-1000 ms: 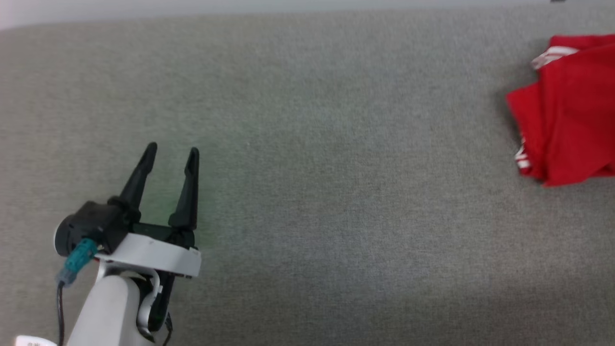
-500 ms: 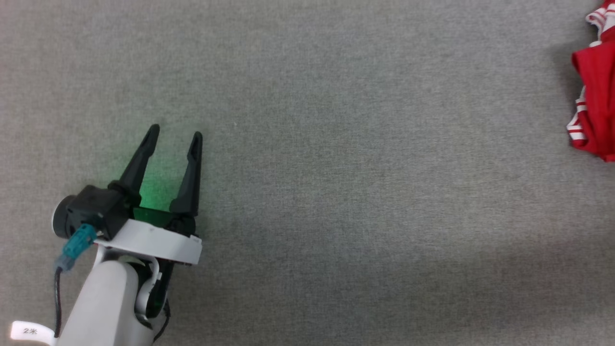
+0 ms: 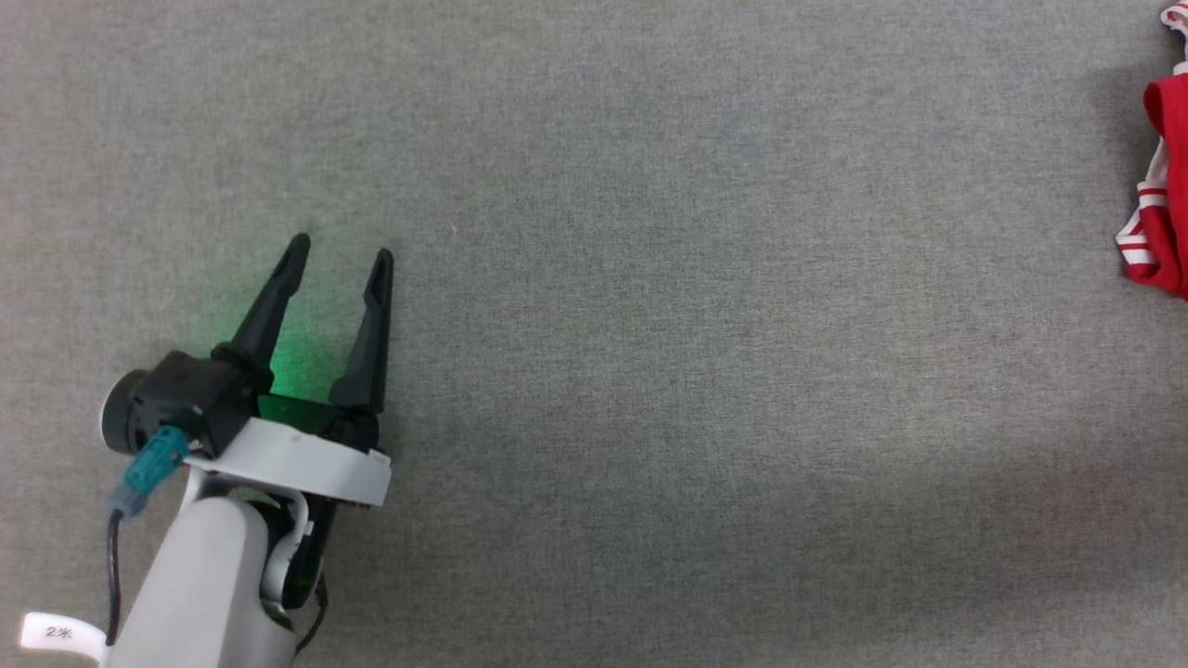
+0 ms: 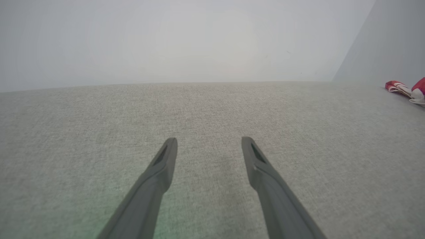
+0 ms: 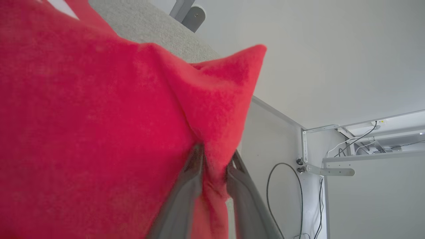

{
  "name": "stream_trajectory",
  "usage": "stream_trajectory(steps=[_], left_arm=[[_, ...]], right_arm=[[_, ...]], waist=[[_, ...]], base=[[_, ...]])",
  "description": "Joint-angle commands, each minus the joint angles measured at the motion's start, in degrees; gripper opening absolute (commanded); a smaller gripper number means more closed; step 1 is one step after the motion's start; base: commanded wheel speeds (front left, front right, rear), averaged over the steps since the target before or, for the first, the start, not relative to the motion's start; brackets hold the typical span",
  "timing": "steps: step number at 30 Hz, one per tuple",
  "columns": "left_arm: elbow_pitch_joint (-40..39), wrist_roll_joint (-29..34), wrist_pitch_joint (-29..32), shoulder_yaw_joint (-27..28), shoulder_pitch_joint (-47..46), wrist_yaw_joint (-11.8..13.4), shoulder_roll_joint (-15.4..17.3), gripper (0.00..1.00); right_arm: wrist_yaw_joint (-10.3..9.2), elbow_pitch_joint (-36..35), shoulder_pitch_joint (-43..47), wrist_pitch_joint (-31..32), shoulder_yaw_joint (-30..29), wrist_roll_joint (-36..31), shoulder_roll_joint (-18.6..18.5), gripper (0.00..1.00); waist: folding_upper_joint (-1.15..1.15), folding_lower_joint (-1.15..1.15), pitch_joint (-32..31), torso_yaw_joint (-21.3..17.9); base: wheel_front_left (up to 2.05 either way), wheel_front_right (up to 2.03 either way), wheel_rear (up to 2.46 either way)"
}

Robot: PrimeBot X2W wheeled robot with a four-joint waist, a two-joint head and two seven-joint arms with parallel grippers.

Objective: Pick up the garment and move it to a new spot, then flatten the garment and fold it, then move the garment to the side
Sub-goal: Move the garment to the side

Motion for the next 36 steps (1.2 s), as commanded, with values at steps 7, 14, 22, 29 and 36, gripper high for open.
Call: stream_trajectory(steps=[7, 14, 22, 29, 36], left_arm=[[0.77, -0.69, -0.02, 0.42, 1.02, -0.12, 0.41, 1.00], [1.32, -1.04, -0.02, 0.78, 2.52, -0.12, 0.69, 1.00], [2.73, -1.64, -0.02, 0.84, 4.94, -0.12, 0.38, 1.00], [3.49, -1.99, -0.02, 1.83, 8.05, -0.12, -0.31, 1.00], [4.22, -2.00, -0.02, 3.56, 11.71, -0.12, -1.05, 1.00]], right_arm=[[-0.08, 2.73, -2.20, -2.83, -0.68, -2.76, 2.61, 1.00], [-0.08, 4.22, -3.35, -5.12, -0.87, -4.30, 5.26, 1.00], [-0.08, 4.28, -1.89, -8.41, -0.94, -3.93, 9.43, 1.00], [-0.08, 2.04, 1.58, -11.26, 0.30, -1.54, 13.35, 1.00], [-0.08, -0.92, 6.86, -14.70, -0.46, 1.28, 16.60, 1.00]], waist=[[0.00, 0.00, -2.13, -1.11], [0.00, 0.00, -5.39, -2.82], [0.00, 0.00, -10.96, -3.57], [0.00, 0.00, -16.74, -2.58], [0.00, 0.00, -22.45, -0.44]], base=[[0.00, 0.00, 0.00], [0.00, 0.00, 0.00], [0.00, 0.00, 0.00], [0.00, 0.00, 0.00], [0.00, 0.00, 0.00]])
